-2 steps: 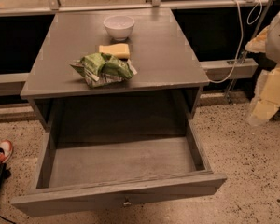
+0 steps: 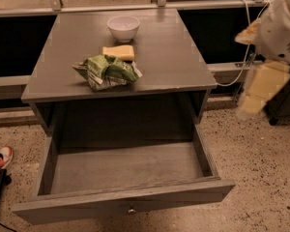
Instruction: Place green jalapeno chip bag into top drawer
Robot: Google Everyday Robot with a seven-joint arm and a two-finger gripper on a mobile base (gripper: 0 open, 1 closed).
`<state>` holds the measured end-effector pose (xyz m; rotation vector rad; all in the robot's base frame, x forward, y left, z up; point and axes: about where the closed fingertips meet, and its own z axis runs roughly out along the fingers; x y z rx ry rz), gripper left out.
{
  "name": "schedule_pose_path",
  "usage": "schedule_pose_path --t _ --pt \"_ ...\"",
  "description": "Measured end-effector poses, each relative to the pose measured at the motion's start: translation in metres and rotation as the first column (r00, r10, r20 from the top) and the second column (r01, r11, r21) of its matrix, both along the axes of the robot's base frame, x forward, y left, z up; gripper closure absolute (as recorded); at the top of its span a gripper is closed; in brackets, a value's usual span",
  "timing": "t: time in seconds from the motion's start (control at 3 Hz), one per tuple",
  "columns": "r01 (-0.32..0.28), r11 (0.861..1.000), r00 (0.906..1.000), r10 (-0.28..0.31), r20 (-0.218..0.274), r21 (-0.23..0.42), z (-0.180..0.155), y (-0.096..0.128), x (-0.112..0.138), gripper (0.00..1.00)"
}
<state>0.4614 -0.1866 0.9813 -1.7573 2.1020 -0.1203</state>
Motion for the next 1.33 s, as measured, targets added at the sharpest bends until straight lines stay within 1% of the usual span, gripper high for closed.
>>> schedule_pose_path --t 0.33,0.67,1.0,1.33 --pt "-0.17 0.985 0.9787 0.164 0.123 0.032 0.004 0.072 0.047 0.0" --pt "-0.178 0.983 0.9769 0.171 0.128 0.042 0.002 0.078 0.049 0.0" --pt "-0.22 0.971 0.9663 0.204 0.156 0.09 -0.006 0.106 0.062 0.0" --pt "-0.296 0.948 0.9379 0.266 0.222 0.113 -0.034 0.178 0.095 0.0"
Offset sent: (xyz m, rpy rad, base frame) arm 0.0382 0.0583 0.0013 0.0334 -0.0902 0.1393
